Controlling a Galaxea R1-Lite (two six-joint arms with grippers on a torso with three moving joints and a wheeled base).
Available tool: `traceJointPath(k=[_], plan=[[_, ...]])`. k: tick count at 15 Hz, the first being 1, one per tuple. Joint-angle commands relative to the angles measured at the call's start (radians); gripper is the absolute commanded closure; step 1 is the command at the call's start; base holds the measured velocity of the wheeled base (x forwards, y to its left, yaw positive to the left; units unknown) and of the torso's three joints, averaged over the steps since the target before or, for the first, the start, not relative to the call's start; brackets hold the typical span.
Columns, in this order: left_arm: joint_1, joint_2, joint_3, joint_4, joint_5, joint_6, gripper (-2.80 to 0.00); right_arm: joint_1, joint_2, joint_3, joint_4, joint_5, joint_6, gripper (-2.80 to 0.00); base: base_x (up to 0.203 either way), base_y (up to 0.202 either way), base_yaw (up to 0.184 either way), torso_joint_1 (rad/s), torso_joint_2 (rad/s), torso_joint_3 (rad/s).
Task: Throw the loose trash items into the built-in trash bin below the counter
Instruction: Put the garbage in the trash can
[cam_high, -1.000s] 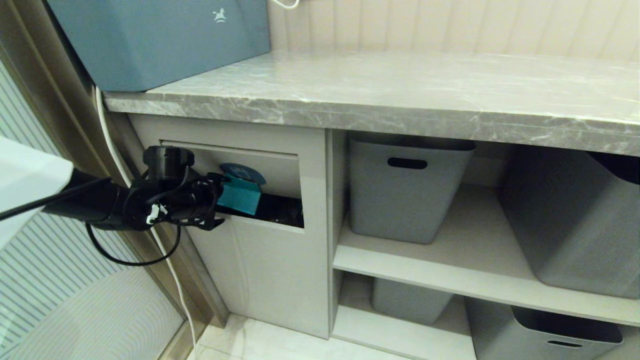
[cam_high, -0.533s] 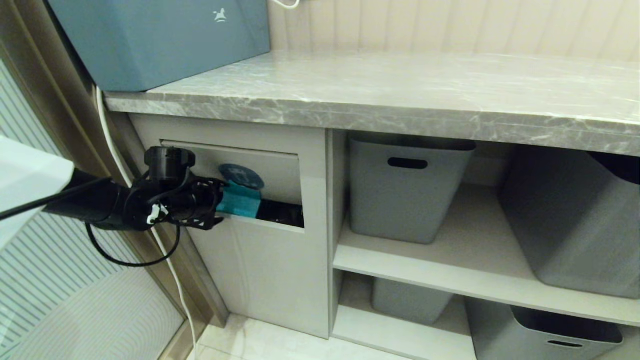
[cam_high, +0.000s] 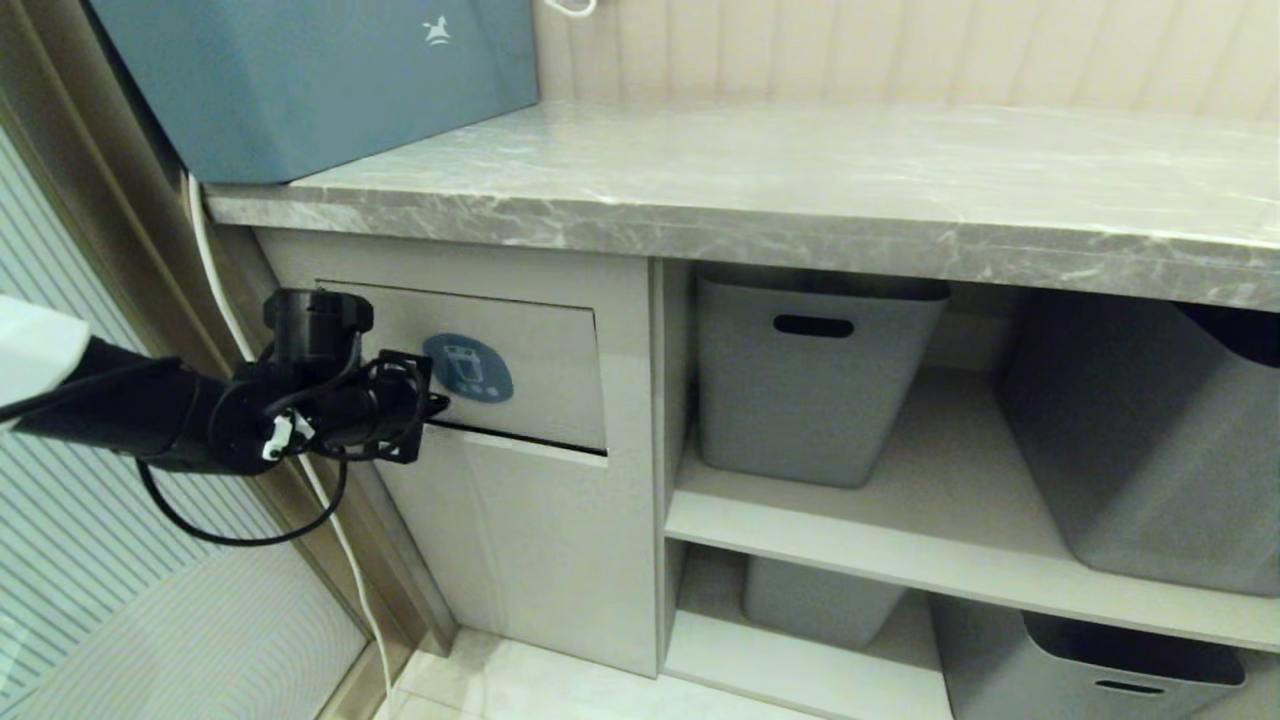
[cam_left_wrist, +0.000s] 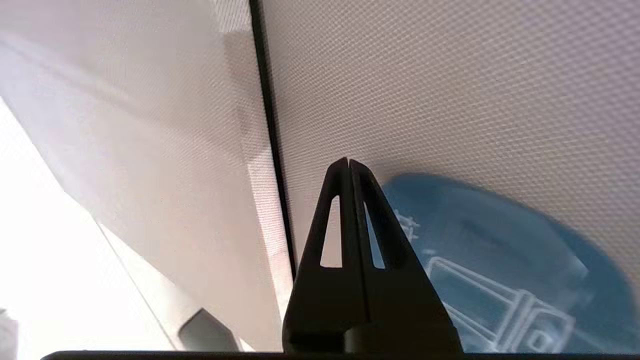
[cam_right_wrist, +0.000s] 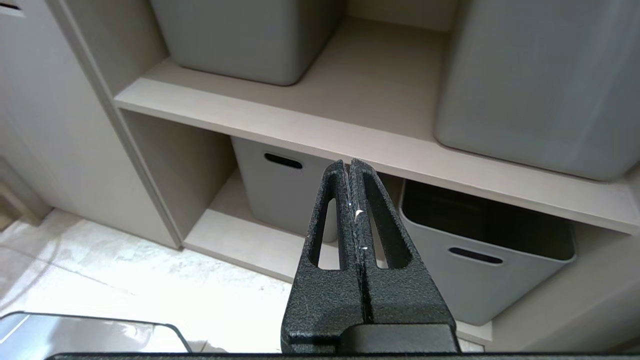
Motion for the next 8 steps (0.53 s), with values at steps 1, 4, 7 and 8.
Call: traceJointPath(k=[1,4,7,8], plan=[[0.002,-0.036,0.025,0.001,0.002,-0.008,0.00,0.000,-0.002,0.000,-0.001,0.001,0.000,0.00,0.000,0.000,0.000,0.000,0.00,0.000],[0.002,-0.099,0.097,0.000,0.004,-0.007,0.00,0.000,-0.002,0.000,0.000,0.001,0.000,0.00,0.000,0.000,0.000,0.000,0.00,0.000],[0.001,-0.186,0.200,-0.003,0.001,0.021,0.00,0.000,-0.002,0.000,-0.001,0.001,0.000,0.00,0.000,0.000,0.000,0.000,0.00,0.000],[-0.001,-0.216,0.243,-0.007,-0.001,0.044,0.00,0.000,-0.002,0.000,0.001,0.001,0.000,0.00,0.000,0.000,0.000,0.000,0.00,0.000]])
